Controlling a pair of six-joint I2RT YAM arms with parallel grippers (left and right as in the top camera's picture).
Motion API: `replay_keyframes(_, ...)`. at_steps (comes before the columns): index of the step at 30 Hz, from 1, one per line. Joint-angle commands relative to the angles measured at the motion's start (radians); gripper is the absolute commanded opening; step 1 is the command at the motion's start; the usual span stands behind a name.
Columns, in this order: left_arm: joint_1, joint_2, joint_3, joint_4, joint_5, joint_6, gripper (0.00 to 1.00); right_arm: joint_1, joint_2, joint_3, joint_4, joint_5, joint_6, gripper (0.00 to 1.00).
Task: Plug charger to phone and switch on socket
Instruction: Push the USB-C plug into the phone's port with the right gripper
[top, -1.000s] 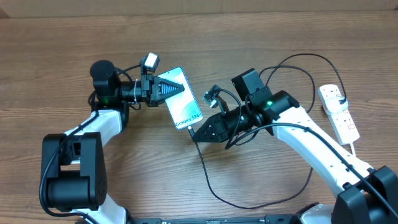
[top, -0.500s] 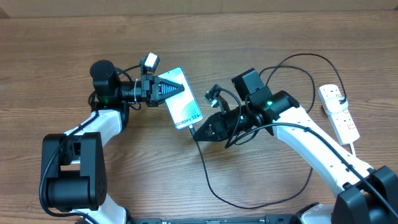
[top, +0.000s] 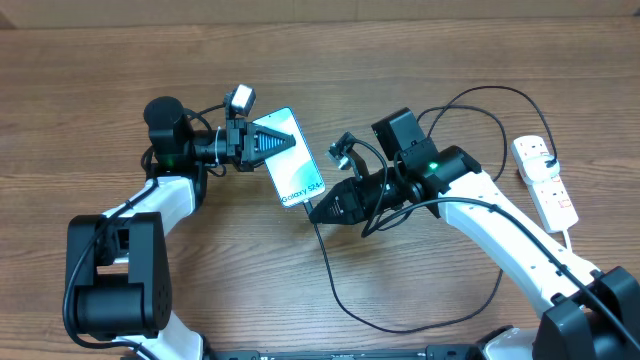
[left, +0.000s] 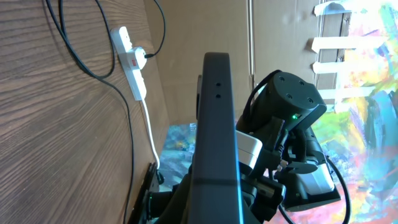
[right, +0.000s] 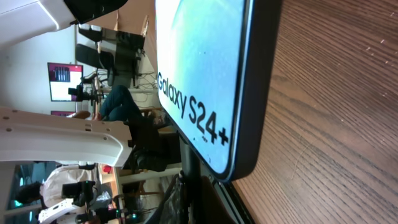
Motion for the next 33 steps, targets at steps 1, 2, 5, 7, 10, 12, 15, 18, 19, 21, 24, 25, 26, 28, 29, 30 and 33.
replay_keyframes(1, -0.004, 0.008, 0.026, 0.007, 0.024, -0.007, 0.04, 0.003, -0.004, -0.006, 0.017, 0.017, 0.006, 0.04)
replay_keyframes(2, -0.004, 0.008, 0.026, 0.007, 0.024, -0.007, 0.04, 0.003, -0.004, -0.006, 0.024, 0.017, 0.007, 0.04)
replay_keyframes(5, -0.004, 0.008, 0.026, 0.007, 0.024, -0.007, 0.04, 0.003, -0.004, -0.006, 0.064, 0.016, 0.007, 0.04)
replay_keyframes(7, -0.004, 0.008, 0.026, 0.007, 0.024, -0.007, 0.04, 0.003, -0.004, -0.006, 0.079, 0.017, 0.007, 0.04)
replay_keyframes(10, -0.004, 0.008, 0.026, 0.007, 0.024, -0.006, 0.04, 0.003, -0.004, -0.006, 0.081, 0.023, 0.007, 0.05)
replay_keyframes(12, -0.004, 0.008, 0.026, 0.007, 0.024, -0.003, 0.04, 0.003, -0.004, -0.006, 0.073, 0.024, 0.006, 0.07)
replay_keyframes(15, -0.004, 0.008, 0.026, 0.007, 0.024, 0.002, 0.04, 0.003, -0.005, -0.006, 0.056, 0.023, 0.007, 0.12)
replay_keyframes(18, -0.004, 0.008, 0.026, 0.007, 0.024, 0.021, 0.04, 0.003, -0.005, -0.006, 0.032, 0.022, 0.007, 0.16)
replay_keyframes(19, -0.004, 0.008, 0.026, 0.007, 0.024, 0.030, 0.04, 0.003, -0.005, -0.005, 0.023, 0.022, 0.007, 0.17)
replay_keyframes(21, -0.004, 0.008, 0.026, 0.007, 0.024, 0.039, 0.04, 0.003, -0.005, -0.003, 0.008, 0.022, 0.007, 0.19)
replay_keyframes(24, -0.004, 0.008, 0.026, 0.007, 0.023, 0.054, 0.04, 0.003, -0.005, 0.015, -0.021, 0.020, 0.007, 0.27)
replay_keyframes(25, -0.004, 0.008, 0.026, 0.007, 0.023, 0.054, 0.04, 0.003, -0.005, 0.026, -0.031, 0.020, 0.006, 0.31)
replay_keyframes(26, -0.004, 0.008, 0.026, 0.007, 0.023, 0.057, 0.04, 0.002, -0.005, 0.042, -0.045, 0.020, 0.006, 0.34)
replay_keyframes(28, -0.004, 0.008, 0.026, 0.007, 0.023, 0.057, 0.04, -0.003, -0.005, 0.072, -0.072, 0.020, 0.002, 0.43)
replay_keyframes(29, -0.004, 0.008, 0.026, 0.007, 0.024, 0.057, 0.04, -0.007, -0.005, 0.093, -0.093, 0.026, 0.001, 0.47)
replay_keyframes(30, -0.004, 0.008, 0.026, 0.007, 0.023, 0.057, 0.04, -0.011, -0.005, 0.114, -0.114, 0.031, -0.007, 0.52)
replay_keyframes(33, -0.004, 0.008, 0.026, 0.007, 0.023, 0.057, 0.04, -0.022, -0.005, 0.194, -0.213, 0.100, -0.036, 0.66)
